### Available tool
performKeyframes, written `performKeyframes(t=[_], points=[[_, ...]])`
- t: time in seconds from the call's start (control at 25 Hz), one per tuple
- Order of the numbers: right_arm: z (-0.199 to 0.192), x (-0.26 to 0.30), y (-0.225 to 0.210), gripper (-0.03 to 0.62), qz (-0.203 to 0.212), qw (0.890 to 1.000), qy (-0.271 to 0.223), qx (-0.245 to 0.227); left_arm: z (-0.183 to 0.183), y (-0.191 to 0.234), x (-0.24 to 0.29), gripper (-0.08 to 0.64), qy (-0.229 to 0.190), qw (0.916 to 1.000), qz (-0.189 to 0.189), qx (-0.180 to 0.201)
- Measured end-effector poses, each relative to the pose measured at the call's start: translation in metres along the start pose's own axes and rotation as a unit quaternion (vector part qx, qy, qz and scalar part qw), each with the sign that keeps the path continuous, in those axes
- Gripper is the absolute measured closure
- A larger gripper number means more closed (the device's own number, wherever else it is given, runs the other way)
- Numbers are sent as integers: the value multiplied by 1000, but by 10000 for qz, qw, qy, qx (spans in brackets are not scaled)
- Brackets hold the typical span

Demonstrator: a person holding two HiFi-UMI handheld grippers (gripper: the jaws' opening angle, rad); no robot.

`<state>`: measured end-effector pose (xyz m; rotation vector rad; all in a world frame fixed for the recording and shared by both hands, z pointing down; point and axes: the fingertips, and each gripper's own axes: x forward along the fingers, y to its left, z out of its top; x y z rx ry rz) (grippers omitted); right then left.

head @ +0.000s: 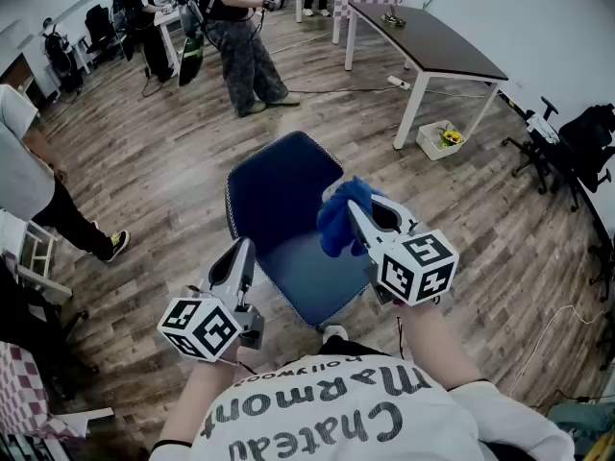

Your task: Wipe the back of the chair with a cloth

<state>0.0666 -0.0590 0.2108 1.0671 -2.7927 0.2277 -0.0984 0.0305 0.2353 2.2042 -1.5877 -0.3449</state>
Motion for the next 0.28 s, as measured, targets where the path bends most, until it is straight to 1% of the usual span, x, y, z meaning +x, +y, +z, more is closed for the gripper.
performKeyframes(t=[0.28], points=[[-7,-2,10,532,12,9999,94,51,1,0,-11,551,-18,10000,-3,-27]])
